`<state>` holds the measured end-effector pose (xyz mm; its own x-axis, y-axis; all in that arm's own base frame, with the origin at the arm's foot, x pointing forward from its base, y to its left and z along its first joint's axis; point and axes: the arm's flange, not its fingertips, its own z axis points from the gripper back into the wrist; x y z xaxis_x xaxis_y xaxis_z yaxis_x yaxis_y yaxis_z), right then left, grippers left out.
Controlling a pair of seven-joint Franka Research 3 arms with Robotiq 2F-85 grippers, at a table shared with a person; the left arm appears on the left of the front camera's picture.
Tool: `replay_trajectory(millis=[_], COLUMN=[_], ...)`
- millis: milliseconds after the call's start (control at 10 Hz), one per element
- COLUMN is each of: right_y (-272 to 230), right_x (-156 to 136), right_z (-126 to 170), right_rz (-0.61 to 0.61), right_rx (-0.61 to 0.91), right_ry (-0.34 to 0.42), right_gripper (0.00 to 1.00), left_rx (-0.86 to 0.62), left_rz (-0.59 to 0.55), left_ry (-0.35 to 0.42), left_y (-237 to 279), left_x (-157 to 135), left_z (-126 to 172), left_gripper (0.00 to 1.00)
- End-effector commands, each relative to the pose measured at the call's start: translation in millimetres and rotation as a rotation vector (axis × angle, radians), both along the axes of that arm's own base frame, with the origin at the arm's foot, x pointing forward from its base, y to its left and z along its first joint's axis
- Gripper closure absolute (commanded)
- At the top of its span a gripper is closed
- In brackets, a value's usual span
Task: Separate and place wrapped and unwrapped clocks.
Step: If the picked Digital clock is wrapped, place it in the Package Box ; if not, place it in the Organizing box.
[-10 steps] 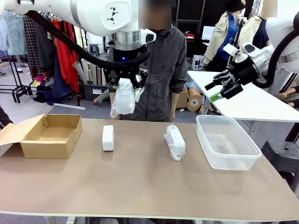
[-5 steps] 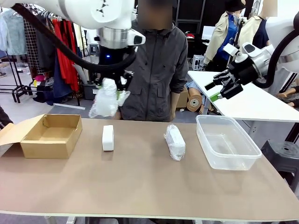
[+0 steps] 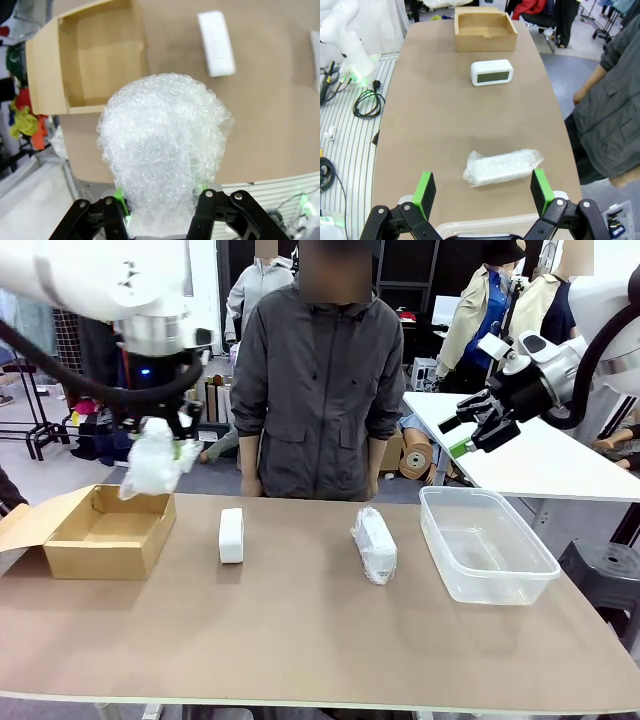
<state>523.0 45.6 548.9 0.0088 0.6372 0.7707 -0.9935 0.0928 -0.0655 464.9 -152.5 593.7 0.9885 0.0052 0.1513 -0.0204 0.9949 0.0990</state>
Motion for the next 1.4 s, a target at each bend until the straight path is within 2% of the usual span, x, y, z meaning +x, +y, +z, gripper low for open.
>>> replay_trajectory(millis=[0, 200, 400, 500, 1200, 1300], right_y=[1, 1, 1, 1, 1, 1], right_x=[-1, -1, -1, -1, -1, -1], right_z=[3, 3, 3, 3, 3, 3], right_rz=[0.004, 0.004, 0.004, 0.004, 0.004, 0.004], right_rx=[-0.001, -0.001, -0.001, -0.001, -0.001, -0.001], right_ry=[-0.002, -0.002, -0.002, -0.002, -0.002, -0.002], right_gripper=[0.00, 0.00, 0.00, 0.00, 0.00, 0.00], left_rx=[0.058, 0.153, 0.111, 0.128, 0.128, 0.143], left_rz=[0.061, 0.120, 0.173, 0.110, 0.123, 0.143], left_ry=[-0.025, -0.026, -0.055, -0.020, -0.019, 0.008], left_y=[30, 56, 54, 66, 62, 67], left_x=[-3, 3, 5, 9, 11, 15], left_z=[-6, -3, 5, -5, -7, -9], left_gripper=[1.00, 1.00, 1.00, 1.00, 1.00, 1.00])
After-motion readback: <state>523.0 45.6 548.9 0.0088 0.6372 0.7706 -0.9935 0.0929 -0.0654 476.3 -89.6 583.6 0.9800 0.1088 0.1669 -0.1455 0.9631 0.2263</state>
